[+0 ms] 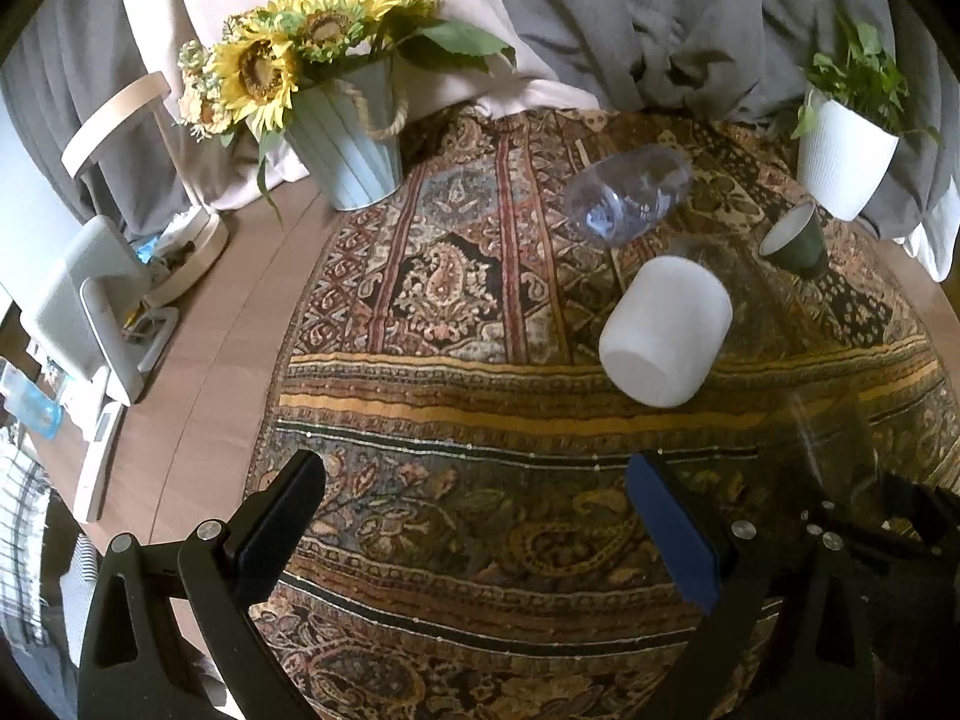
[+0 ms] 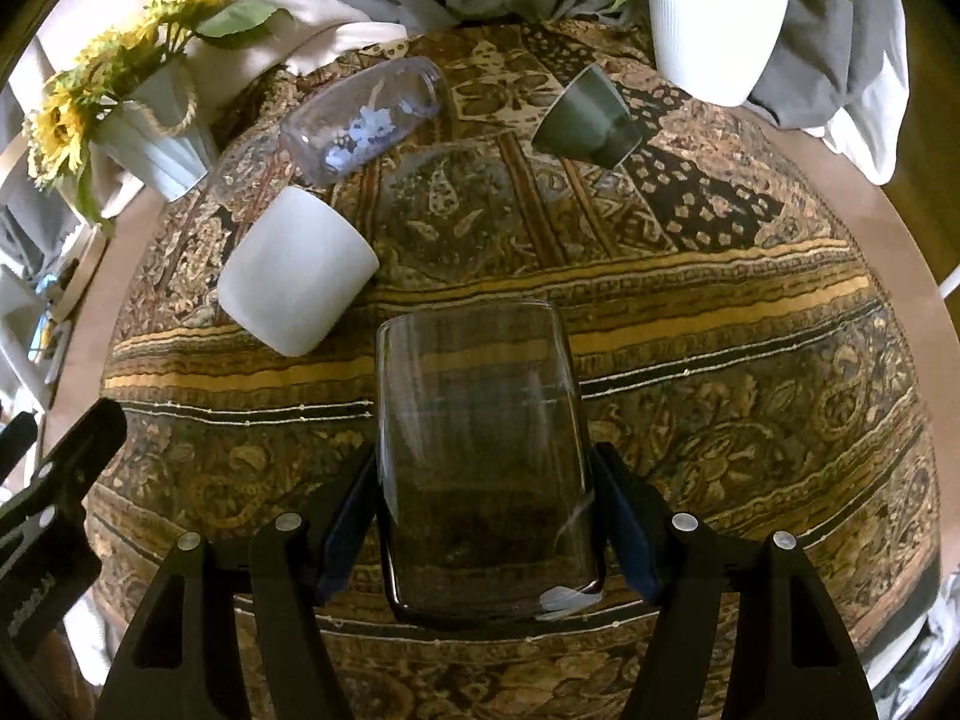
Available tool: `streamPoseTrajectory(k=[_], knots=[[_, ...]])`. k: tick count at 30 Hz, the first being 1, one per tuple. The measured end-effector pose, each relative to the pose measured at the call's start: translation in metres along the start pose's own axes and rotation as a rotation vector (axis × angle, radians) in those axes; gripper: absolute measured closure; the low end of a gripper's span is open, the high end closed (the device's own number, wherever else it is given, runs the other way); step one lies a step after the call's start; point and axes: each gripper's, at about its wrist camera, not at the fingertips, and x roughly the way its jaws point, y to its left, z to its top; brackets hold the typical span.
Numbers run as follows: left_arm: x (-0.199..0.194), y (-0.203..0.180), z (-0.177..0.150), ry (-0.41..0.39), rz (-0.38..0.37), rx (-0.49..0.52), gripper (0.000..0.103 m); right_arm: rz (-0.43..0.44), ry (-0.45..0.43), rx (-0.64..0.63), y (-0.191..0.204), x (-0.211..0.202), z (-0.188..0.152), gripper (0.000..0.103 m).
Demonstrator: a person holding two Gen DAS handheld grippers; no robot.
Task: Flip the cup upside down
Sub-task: 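Close the right gripper on the glass tumbler and lift it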
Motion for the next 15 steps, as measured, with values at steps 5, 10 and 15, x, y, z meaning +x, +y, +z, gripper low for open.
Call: streamPoseTrajectory(k=[5,10,15], knots=[[0.002,-0.003,-0.005,0.012,0.004,0.010,0.000,-0.005,-0.012,-0.008,0.001,0.001,-0.003,0.034],[0.000,-0.004,-0.006,0.009,0.005,0.012,0.000,0.002,-0.020,-0.014,0.001,0.001,-0.005,0.034],[-0.006,-0.002,-0.004,0.002,-0.004,0.003,0.000,-0.015,-0.065,-0.023,0.003,-0.013,-0.004,0.025]])
